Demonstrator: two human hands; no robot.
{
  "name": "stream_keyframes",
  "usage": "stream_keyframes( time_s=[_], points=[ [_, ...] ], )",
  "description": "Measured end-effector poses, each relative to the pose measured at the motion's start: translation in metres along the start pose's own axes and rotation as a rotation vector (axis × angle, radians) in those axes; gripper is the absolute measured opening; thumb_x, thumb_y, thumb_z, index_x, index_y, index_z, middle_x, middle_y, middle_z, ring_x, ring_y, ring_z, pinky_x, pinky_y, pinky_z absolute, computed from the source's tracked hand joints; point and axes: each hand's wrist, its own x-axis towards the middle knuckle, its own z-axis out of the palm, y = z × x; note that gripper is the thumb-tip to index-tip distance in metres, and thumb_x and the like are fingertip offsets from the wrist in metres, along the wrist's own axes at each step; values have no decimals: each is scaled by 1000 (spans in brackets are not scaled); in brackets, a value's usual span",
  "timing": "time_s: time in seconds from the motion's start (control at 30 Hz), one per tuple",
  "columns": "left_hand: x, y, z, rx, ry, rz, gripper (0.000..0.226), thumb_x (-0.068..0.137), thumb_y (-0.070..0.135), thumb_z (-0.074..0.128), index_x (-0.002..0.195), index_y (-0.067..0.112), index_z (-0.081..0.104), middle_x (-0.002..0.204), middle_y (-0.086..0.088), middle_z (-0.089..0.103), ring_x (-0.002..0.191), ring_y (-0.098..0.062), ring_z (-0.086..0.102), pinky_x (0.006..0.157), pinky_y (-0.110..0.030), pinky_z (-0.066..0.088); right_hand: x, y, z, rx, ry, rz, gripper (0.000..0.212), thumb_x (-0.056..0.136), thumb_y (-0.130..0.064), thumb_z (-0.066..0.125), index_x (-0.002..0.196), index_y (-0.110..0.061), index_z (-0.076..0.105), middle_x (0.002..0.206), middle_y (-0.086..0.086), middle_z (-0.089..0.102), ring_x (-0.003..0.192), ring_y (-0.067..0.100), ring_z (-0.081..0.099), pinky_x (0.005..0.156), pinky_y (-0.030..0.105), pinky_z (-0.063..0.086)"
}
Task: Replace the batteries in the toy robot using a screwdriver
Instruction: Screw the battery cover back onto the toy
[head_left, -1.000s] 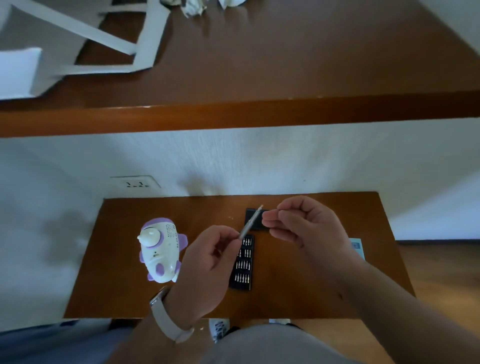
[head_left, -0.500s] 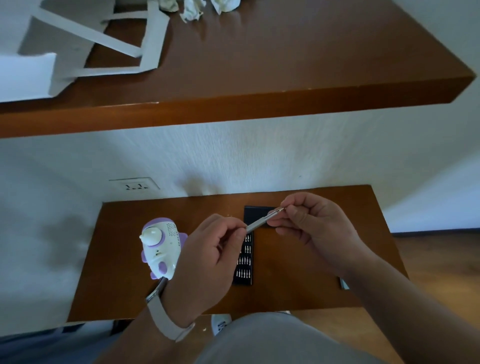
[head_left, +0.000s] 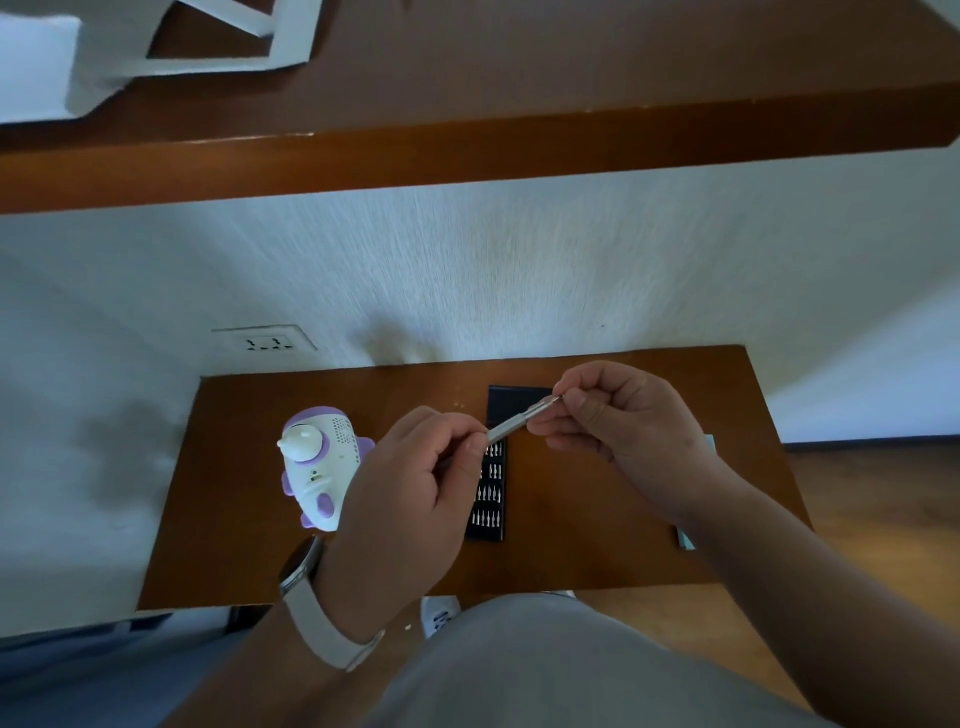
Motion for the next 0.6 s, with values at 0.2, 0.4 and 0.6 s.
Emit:
stream_keyframes(
  time_s=[0.2,0.4,0.6],
  points=[
    [0,-1,0,-11,-5,-25,23,99,28,53,98,14,70,80,21,53,74,3,53,61,-5,38,1,0,-1,-21,-24,-4,21,83,-21,58,96,-7,65,93,17,76,91,29,74,71,27,60],
    [2,-3,-1,9,-20,4,26,99,33,50,98,16,70,79,18,54,74,1,54,61,-6,40,3,-1,-2,-47,-20,-3,13,92,-10,55,95,-7,66,90,15,76,89,28,74,71,26,59],
    [3,-3,0,74,-17,54,34,99,38,46,100,14,70,83,12,57,72,-1,53,60,-10,43,1,-1,-4,-230,-7,-41,17,98,-3,52,95,-10,66,87,7,77,87,22,75,71,25,59]
  ],
)
